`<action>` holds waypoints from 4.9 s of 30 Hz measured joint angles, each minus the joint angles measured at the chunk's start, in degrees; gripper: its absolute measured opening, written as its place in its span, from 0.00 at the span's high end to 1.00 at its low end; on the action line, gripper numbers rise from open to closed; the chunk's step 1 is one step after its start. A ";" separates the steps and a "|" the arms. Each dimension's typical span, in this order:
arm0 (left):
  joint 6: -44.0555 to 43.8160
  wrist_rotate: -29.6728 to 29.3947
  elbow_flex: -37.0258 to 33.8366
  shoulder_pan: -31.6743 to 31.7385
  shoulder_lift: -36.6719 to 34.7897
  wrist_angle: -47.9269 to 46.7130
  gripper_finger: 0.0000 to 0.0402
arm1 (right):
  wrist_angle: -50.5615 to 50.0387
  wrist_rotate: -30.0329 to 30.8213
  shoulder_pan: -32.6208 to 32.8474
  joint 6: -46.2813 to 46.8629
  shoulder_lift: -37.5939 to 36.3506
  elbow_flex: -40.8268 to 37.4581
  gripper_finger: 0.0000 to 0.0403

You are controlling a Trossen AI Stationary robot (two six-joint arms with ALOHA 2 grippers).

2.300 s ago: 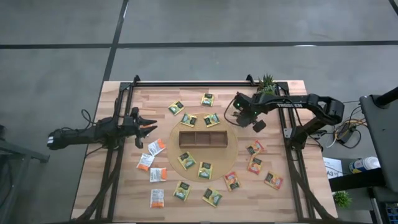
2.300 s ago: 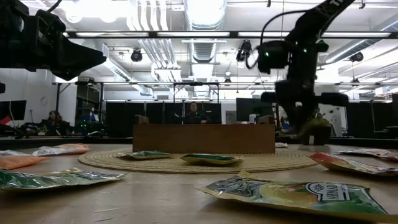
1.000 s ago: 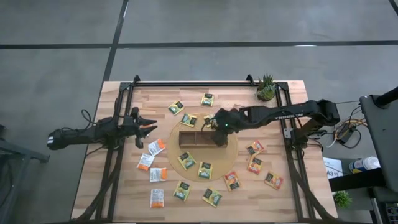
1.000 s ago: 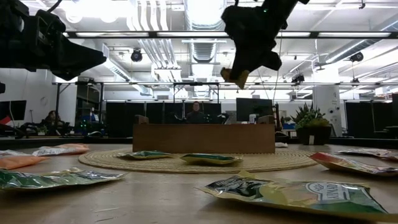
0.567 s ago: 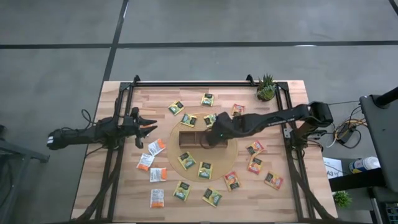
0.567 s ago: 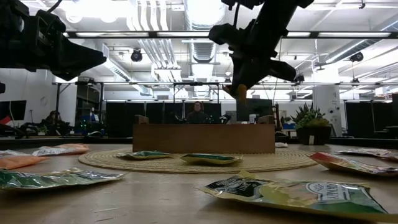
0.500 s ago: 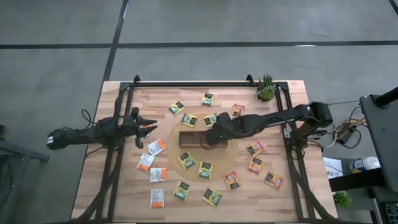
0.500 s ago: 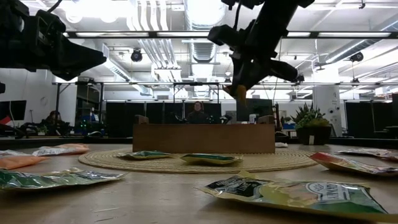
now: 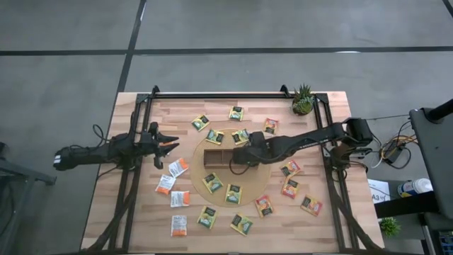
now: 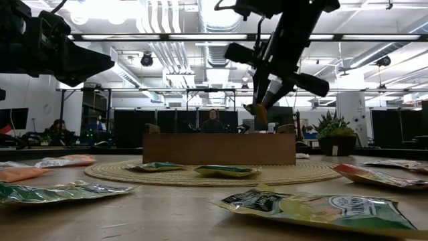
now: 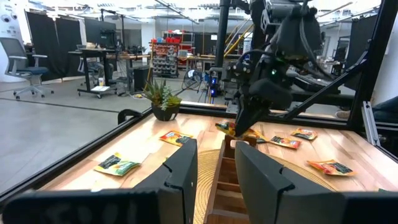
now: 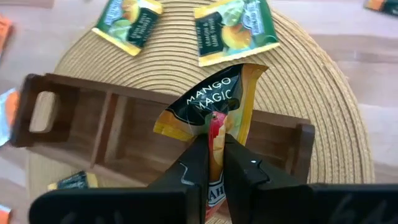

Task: Pick & Place Tea
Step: Put the orange tea bag into the right section of the wooden organizer

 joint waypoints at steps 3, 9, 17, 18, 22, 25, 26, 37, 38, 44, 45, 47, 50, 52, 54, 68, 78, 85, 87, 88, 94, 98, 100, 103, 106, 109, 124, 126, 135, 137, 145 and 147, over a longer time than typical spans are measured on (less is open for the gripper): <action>0.00 0.00 0.00 0.02 0.00 0.00 0.74 | -0.87 -0.02 0.00 0.65 1.23 0.00 0.92; -0.02 0.00 0.00 0.00 0.02 0.00 0.74 | -0.98 -0.07 -0.02 2.54 2.30 0.00 0.92; -0.01 0.00 0.00 0.01 0.02 0.02 0.74 | -5.12 0.19 0.00 7.14 2.32 0.00 0.92; -0.02 0.00 0.00 0.02 0.02 0.01 0.74 | -5.76 0.37 0.00 7.74 2.32 0.00 0.92; -0.02 0.00 0.00 0.00 0.02 0.02 0.74 | -6.28 1.25 -0.02 8.16 2.32 0.00 0.92; -0.02 0.00 0.00 0.02 0.02 0.02 0.74 | -6.25 1.27 0.00 8.15 2.32 0.00 0.92; -0.01 0.00 0.00 0.02 0.02 0.02 0.74 | -6.24 1.27 0.00 8.15 2.32 0.00 0.92; 0.00 0.01 0.00 0.01 0.02 0.02 0.74 | -4.56 1.35 -0.02 8.06 2.32 0.00 0.92; -0.02 0.00 0.00 0.02 0.02 0.02 0.74 | -4.55 1.36 -0.02 8.05 2.32 0.00 0.92; -0.02 0.02 0.00 0.00 0.02 0.02 0.74 | -4.64 1.49 -0.04 7.68 2.32 0.00 0.92; -0.01 0.00 0.00 0.01 0.02 0.02 0.74 | -4.64 1.49 -0.04 7.69 2.32 0.00 0.92; -0.01 0.02 0.00 0.01 0.02 0.02 0.74 | -4.53 1.44 -0.04 7.64 2.56 0.00 0.91; -0.01 0.02 0.00 0.02 0.02 0.04 0.74 | -4.48 1.02 -0.04 7.21 3.33 0.00 0.89; -0.02 0.02 0.00 0.01 0.02 0.03 0.74 | -4.34 0.45 -0.04 6.97 3.79 0.00 0.85; -0.02 0.02 0.00 0.00 0.02 0.02 0.74 | -4.29 0.29 -0.04 7.18 4.09 0.00 0.80; -0.02 0.02 0.00 0.00 0.02 0.04 0.74 | -2.80 2.84 -0.04 7.97 3.98 0.00 0.51; 0.00 0.02 0.00 0.01 0.02 0.04 0.74 | -1.69 7.65 -0.04 4.43 3.54 2.34 0.50; -0.02 0.02 0.00 0.02 0.02 0.04 0.74 | -1.77 5.73 -1.70 -22.67 3.52 7.42 0.50; -0.02 0.02 0.00 0.00 0.02 0.04 0.74 | -1.99 3.95 -2.72 -29.48 3.52 8.51 0.50; -0.01 0.02 0.00 0.02 0.02 0.04 0.74 | -2.37 2.71 -3.32 -32.42 3.52 9.03 0.50; -0.01 0.02 0.00 0.00 0.02 0.04 0.74 | -8.34 -6.50 -7.44 -52.91 3.52 11.54 0.50; -0.02 0.02 0.00 0.00 0.02 0.04 0.74 | -13.42 -11.54 -10.36 -64.66 3.52 13.07 0.50; -0.02 0.03 0.00 0.02 0.01 0.04 0.74 | -15.18 -15.20 -12.28 -68.93 3.52 13.34 0.50; -0.02 0.02 0.00 0.02 0.02 0.04 0.74 | -15.83 -21.67 -15.38 -73.56 3.52 13.38 0.50; -0.02 0.04 0.00 0.02 0.00 0.04 0.74 | -15.89 -26.98 -18.41 -77.39 3.52 13.38 0.50; -0.02 0.02 0.00 0.01 0.01 0.04 0.74 | -15.92 -31.46 -21.20 -80.83 3.52 13.38 0.50; -0.02 0.04 0.00 0.02 0.02 0.04 0.74 | -19.09 -43.53 -26.04 -91.90 5.49 13.16 0.50; -0.02 0.04 0.00 0.02 0.00 0.04 0.74 | -19.08 -43.76 -26.11 -92.87 6.19 13.13 0.50; -0.02 0.04 0.00 0.02 0.00 0.04 0.74 | -20.55 -45.34 -26.18 -95.21 7.39 12.98 0.50; -0.02 0.04 0.00 0.00 0.00 0.04 0.74 | -20.92 -46.71 -26.18 -95.26 7.39 12.98 0.50; -0.02 0.04 0.00 0.01 0.00 0.04 0.74 | -20.97 -46.88 -26.18 -95.69 7.39 12.75 0.50; -0.01 0.04 0.00 0.01 0.00 0.04 0.74 | -20.95 -46.89 -26.18 -95.84 7.39 12.47 0.50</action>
